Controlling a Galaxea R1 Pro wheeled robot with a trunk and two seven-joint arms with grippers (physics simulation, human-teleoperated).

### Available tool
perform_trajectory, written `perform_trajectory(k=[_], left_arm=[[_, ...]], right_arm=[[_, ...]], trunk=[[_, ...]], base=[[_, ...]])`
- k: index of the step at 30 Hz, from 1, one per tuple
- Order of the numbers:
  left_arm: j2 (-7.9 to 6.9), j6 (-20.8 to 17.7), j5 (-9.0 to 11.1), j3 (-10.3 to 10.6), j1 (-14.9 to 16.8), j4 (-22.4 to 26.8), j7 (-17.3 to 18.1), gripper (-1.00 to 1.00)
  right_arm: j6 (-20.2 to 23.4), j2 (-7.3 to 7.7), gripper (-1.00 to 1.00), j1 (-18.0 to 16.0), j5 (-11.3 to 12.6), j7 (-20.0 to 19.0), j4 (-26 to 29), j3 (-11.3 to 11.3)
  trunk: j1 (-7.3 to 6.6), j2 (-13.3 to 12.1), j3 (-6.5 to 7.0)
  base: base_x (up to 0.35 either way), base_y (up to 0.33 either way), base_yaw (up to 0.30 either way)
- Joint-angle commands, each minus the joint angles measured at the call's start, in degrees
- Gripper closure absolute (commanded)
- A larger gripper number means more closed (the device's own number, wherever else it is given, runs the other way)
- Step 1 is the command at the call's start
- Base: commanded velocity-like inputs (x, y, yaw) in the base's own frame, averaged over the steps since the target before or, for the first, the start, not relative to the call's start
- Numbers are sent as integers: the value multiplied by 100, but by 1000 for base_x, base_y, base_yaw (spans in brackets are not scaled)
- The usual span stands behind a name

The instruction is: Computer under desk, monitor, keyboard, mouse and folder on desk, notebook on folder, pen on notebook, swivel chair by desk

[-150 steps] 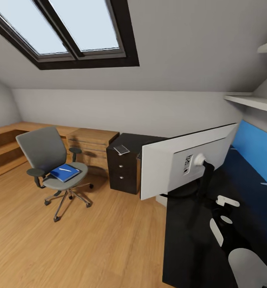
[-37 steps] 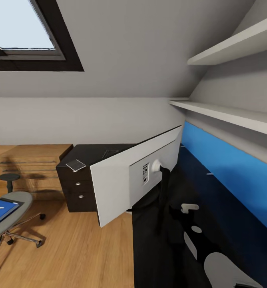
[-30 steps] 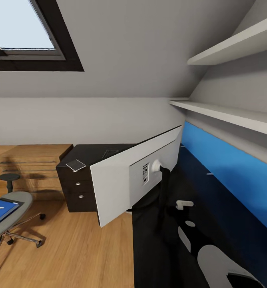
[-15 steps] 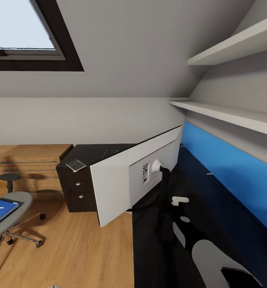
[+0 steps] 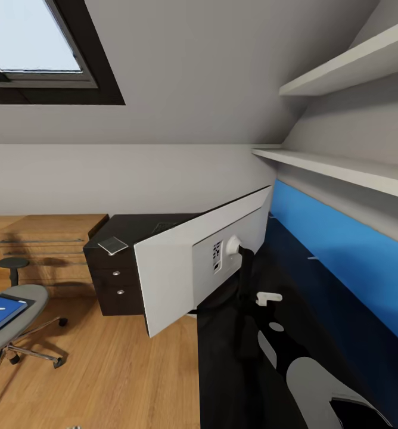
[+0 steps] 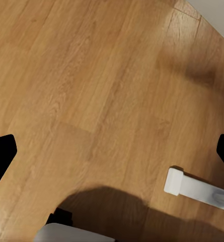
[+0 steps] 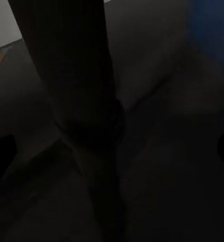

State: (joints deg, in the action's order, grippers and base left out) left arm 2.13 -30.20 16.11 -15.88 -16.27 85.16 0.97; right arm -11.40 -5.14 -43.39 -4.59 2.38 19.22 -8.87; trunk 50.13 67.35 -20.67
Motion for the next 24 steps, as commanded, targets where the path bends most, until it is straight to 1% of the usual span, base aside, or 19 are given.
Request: perform_trajectory(k=[1, 10, 11, 13, 17, 18, 24], left_arm=[[7, -31, 34, -11, 1, -5, 10, -100], [8, -6, 41, -3, 1, -85, 1, -100], [7, -4, 41, -3, 1, -93, 0, -100], [7, -4, 42, -3, 1, -94, 0, -100], [7, -4, 42, -3, 1, -95, 0, -100], [7, -4, 42, -3, 1, -99, 0, -100], [7, -4, 42, 0, 1, -169, 0, -100]], right_arm=[[-20, -3, -100, -7, -49, 12, -6, -28], [-79, 0, -100, -3, -56, 1, -1, -19], [-202, -3, -100, -3, -58, 0, -3, -19], [-272, -6, -100, -3, -59, 0, -4, -19], [-550, -11, -100, -3, -60, 0, -10, -18], [-757, -13, -100, 0, -60, 3, -12, -18], [-941, -13, -100, 5, -60, 4, -14, -18]], trunk=[[23, 46, -24], [221, 407, -186], [243, 447, -203], [287, 527, -239], [375, 687, -311], [397, 727, -329], [528, 968, -437]], base=[[0, 0, 0], [0, 0, 0], [0, 0, 0], [0, 0, 0], [0, 0, 0], [0, 0, 0], [0, 0, 0]])
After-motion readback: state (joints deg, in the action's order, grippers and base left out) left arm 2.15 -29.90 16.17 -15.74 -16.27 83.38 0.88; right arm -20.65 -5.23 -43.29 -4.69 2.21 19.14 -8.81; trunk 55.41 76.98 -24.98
